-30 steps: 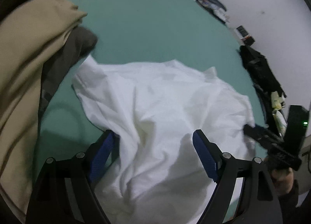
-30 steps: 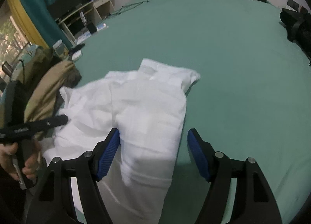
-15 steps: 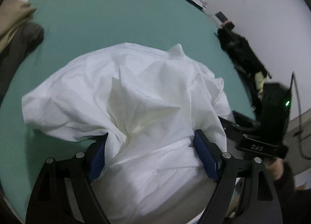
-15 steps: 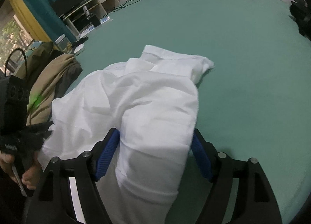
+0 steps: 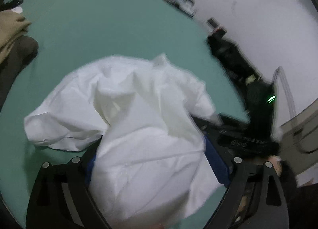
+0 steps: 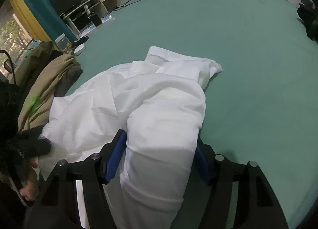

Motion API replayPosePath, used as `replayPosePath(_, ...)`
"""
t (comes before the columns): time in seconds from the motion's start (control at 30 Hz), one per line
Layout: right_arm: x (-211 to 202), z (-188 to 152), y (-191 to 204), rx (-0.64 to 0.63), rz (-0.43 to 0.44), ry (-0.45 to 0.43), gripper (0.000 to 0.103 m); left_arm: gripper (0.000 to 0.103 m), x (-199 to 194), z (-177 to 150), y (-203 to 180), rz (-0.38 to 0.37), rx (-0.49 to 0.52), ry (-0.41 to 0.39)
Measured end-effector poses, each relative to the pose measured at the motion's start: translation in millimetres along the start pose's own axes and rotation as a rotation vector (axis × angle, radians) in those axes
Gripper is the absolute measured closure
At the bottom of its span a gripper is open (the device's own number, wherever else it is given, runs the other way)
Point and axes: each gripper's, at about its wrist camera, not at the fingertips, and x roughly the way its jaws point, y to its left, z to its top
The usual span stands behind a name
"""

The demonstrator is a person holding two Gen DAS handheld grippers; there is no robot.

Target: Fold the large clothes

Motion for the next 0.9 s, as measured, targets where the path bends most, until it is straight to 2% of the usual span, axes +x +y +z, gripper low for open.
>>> replayPosePath(0.17,-1.3,-0.3,1.5,0.014,-0.005,0.003,0.042,0.01,6.0,-2.0,-10.0,0.075,0.06,0.027)
replayPosePath(0.27,-2.9,-1.6,2.9,0.019,-0.006,0.0,0.045,0.01,13.3,1.3,-3.1,0.158,0.018,0.047)
replayPosePath(0.37,-5.6,-6.3,-0.6,0.043,0.011,-0.015,0.045,0.013,12.3,5.3,-1.1,0.168,0.01,0.051)
replayPosePath(0.47,-6.5,-10.2,-4.8,0.068,0.037,-0.028,0.045,0.025,12.2,5.0,-0.6,0.209,0.056,0.035)
replayPosePath(0.53,-6.3,-12.1,-4.6,0.075,0.046,-0.036,0.044,0.041,12.4,5.0,-5.4,0.209,0.063,0.02)
replayPosePath(0.57,-5.8,-13.0,-4.1,0.079,0.055,-0.038,0.044,0.056,10.7,5.1,-5.2,0.198,0.066,0.017)
replayPosePath(0.6,-5.0,-13.7,-3.3,0.081,0.067,-0.04,0.046,0.064,9.8,4.8,-5.7,0.186,0.064,0.012)
replayPosePath(0.7,-5.6,-14.0,0.4,0.075,0.104,-0.038,0.064,0.079,13.1,9.4,-14.0,0.177,0.069,-0.004)
replayPosePath(0.8,-11.4,-12.8,9.5,0.036,0.095,-0.047,0.075,0.083,8.0,8.4,-18.3,0.174,0.083,-0.014)
replayPosePath(0.9,-23.0,-10.5,20.9,0.006,0.077,-0.082,0.081,0.085,2.6,8.1,-18.1,0.157,0.073,-0.026)
